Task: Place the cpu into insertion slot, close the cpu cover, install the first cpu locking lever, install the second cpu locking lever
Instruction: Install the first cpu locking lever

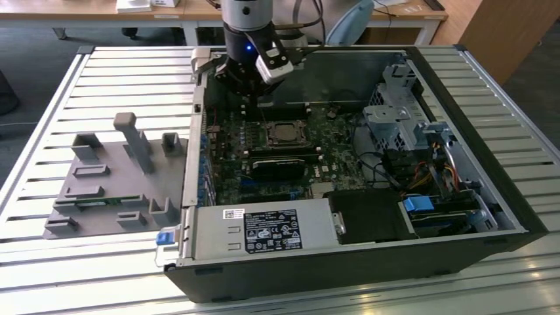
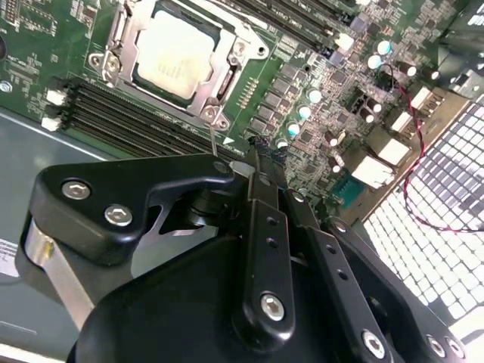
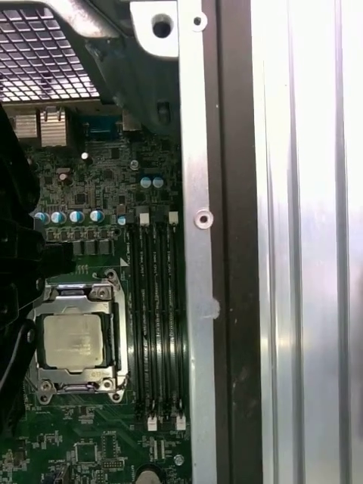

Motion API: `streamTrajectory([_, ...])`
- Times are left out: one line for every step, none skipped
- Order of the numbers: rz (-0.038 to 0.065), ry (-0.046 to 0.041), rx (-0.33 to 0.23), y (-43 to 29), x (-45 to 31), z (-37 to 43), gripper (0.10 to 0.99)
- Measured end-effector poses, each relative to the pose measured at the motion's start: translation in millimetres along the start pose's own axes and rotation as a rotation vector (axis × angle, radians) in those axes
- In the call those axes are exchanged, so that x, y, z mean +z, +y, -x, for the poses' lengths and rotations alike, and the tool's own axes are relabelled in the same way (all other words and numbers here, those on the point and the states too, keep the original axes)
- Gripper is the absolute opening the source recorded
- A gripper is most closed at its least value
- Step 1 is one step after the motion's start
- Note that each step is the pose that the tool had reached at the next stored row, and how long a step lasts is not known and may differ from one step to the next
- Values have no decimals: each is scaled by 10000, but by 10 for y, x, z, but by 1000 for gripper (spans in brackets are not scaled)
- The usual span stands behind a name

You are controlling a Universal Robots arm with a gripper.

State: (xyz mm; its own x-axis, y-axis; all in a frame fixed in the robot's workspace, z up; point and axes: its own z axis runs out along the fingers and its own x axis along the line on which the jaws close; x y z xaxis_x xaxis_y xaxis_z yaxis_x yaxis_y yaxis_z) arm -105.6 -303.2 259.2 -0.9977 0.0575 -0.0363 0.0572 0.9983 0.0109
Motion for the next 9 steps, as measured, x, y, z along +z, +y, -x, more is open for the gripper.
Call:
streamTrajectory([1, -1, 0, 7, 1, -3, 106])
streamTrajectory([1, -1, 0, 15, 3, -5, 106])
streamTrajectory([1, -1, 0, 25, 4, -6, 106])
streamTrajectory([1, -1, 0, 34, 5, -7, 106])
streamTrajectory([1, -1, -1, 44, 7, -7, 106])
streamTrajectory([1, 0, 0, 52, 9, -8, 106])
streamTrajectory([1, -1, 0, 61, 11, -9, 106])
streamTrajectory([2, -1, 0, 70, 13, -10, 106])
streamTrajectory([2, -2, 0, 81, 16, -10, 106])
